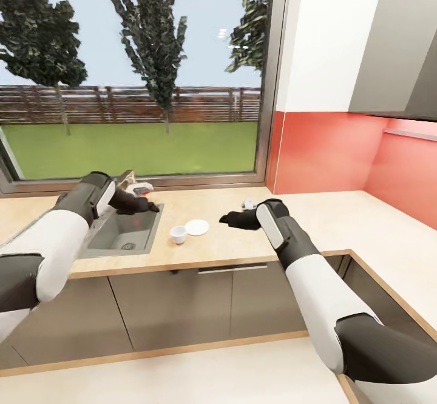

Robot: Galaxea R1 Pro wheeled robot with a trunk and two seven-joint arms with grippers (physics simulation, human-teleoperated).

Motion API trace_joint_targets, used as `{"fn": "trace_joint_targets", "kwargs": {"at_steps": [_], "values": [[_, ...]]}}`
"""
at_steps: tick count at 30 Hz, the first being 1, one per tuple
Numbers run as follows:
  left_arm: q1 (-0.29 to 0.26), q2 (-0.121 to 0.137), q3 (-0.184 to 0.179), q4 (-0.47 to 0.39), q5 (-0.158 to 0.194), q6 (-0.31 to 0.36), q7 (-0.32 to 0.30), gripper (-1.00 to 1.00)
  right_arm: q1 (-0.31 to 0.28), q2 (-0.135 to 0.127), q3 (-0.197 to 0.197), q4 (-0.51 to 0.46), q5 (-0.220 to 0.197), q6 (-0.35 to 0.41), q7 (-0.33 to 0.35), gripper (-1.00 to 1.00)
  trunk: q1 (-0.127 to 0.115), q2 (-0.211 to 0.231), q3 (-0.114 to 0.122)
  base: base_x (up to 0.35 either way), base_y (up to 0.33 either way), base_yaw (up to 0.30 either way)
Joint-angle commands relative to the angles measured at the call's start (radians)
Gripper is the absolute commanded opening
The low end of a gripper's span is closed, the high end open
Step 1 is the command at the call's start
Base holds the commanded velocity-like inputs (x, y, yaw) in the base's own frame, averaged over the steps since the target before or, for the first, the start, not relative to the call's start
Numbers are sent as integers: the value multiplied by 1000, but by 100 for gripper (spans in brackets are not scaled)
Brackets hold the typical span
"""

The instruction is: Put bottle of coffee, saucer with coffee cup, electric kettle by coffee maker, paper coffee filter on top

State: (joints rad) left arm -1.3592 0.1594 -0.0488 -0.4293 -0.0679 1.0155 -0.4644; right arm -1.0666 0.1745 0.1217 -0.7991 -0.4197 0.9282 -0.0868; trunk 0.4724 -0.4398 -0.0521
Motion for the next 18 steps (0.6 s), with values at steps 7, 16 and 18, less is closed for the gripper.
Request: {"fn": "trace_joint_targets", "kwargs": {"at_steps": [7,16,18], "values": [[0,74,-232,-28,-14,-3,-330,100,-1,0,2,2,-102,3,-11,100,1,-2,-2,0,0,0],[1,79,-250,-36,-15,-2,-350,100,-1,0,3,6,-109,1,-12,100,1,-2,-2,169,42,0],[1,80,-250,-36,-15,-2,-350,100,0,0,3,15,-108,1,-13,100,1,-2,-2,308,107,0]]}}
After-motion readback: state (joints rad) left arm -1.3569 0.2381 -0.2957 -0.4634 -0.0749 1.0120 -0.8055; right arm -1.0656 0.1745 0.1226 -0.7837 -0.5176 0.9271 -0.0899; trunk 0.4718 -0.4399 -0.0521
